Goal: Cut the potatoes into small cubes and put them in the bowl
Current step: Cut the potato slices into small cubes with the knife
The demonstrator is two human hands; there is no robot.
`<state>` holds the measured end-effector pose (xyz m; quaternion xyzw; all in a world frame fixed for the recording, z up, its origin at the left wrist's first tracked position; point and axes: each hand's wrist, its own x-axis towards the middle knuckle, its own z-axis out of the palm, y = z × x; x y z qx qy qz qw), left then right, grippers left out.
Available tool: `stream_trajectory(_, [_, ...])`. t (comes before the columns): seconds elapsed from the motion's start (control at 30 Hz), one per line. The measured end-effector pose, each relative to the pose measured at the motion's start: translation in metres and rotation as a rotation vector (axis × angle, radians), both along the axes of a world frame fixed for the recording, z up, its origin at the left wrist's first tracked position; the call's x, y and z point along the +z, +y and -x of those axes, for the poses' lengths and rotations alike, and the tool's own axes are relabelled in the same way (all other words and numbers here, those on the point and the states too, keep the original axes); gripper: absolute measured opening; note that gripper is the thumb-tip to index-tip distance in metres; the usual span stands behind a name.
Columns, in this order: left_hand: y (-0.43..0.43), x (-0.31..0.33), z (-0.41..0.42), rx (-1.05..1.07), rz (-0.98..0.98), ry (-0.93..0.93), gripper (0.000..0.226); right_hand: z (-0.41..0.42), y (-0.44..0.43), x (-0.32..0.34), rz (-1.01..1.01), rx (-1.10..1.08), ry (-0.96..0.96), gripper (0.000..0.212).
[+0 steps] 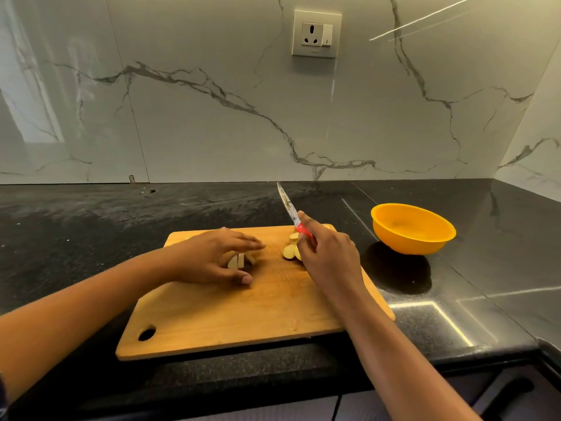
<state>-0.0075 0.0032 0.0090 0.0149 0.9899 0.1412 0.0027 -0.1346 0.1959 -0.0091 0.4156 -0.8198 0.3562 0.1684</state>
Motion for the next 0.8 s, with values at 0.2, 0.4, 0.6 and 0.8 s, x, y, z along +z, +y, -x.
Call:
stream_trajectory(0.2, [-0.022, 0.03, 0.007, 0.048, -0.083, 0.038, 0.024, 0.001, 0.001, 0.0, 0.027, 0.014, -0.018, 0.044])
stream_trajectory(0.4, [-0.017, 0.035, 0.037, 0.0, -0.023, -0.101, 0.018, 0.005, 0.001, 0.0, 0.035, 0.004, -0.027, 0.044])
stream_trajectory(0.6, [-0.014, 0.032, 0.053, -0.028, -0.011, -0.122, 0.017, 0.006, 0.001, -0.001, 0.039, -0.002, -0.035, 0.045])
stream_trajectory(0.8, [-0.013, 0.027, 0.053, -0.018, -0.125, -0.07, 0.019, 0.008, 0.0, -0.001, 0.041, -0.005, -0.031, 0.046])
